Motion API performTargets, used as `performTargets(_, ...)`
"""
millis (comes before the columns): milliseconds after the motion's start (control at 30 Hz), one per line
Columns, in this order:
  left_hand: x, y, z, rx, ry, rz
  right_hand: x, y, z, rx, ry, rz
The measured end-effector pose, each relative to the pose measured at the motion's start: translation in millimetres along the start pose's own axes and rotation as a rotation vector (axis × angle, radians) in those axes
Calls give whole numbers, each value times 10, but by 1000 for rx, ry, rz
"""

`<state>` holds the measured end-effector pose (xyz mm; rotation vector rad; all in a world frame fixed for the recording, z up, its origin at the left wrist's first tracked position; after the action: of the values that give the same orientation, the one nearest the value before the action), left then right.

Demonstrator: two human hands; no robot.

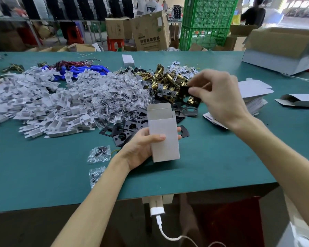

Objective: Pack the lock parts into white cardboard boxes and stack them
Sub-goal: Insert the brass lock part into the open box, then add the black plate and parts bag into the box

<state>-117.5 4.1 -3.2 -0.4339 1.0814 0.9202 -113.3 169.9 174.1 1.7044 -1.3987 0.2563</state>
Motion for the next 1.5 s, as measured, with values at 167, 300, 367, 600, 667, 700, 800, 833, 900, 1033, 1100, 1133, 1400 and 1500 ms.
performTargets(167, 14, -16, 48, 52, 35, -19, 401, 36, 292, 190, 20, -118)
performTargets(300, -7, -28, 65, 65, 31, -9, 450, -5, 590, 330, -108, -161)
performTargets(367, -6, -35, 66, 65, 35, -11, 411, -28, 690, 406, -163, -154)
performTargets(600, 5, -26, 74, 97, 66, -15, 240, -91, 844, 575, -183, -74)
performTargets(667, 5, -17, 80, 103, 54, -14, 204, -108, 884, 618, -213, -56)
performTargets(700, 7, -14, 82, 107, 53, -11, 196, -122, 905, 635, -226, -56)
performTargets(800, 15, -3, 81, 117, 55, -4, 184, -161, 950, 675, -256, -54)
performTargets(833, 15, -1, 80, 115, 54, -8, 175, -171, 957, 681, -266, -47)
performTargets(900, 18, 0, 67, 94, 53, -24, 163, -188, 964, 670, -289, -39)
performTargets(1033, 13, -9, 41, 66, 64, -34, 140, -252, 969, 619, -442, -50)
performTargets(1100, 8, -9, 36, 56, 64, -32, 101, -286, 967, 644, -456, -9)
performTargets(1133, 6, -9, 38, 51, 64, -31, 79, -301, 967, 664, -453, 15)
performTargets(1400, 7, -17, 22, 23, 41, -31, 242, -306, 911, 567, -498, -105)
performTargets(1500, 34, 12, -3, 21, 35, -24, 255, -197, 746, 394, -354, -110)
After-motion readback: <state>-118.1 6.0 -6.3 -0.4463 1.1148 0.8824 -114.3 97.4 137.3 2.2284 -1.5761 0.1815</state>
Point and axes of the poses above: each hand's wrist, its own y-axis towards the middle knuckle, its own z-axis out of the palm, x = y × z, the point moved 8 cm from there along y, towards the middle knuckle, and after that the axes turned 5 degrees about z, right-handed, at the moved point
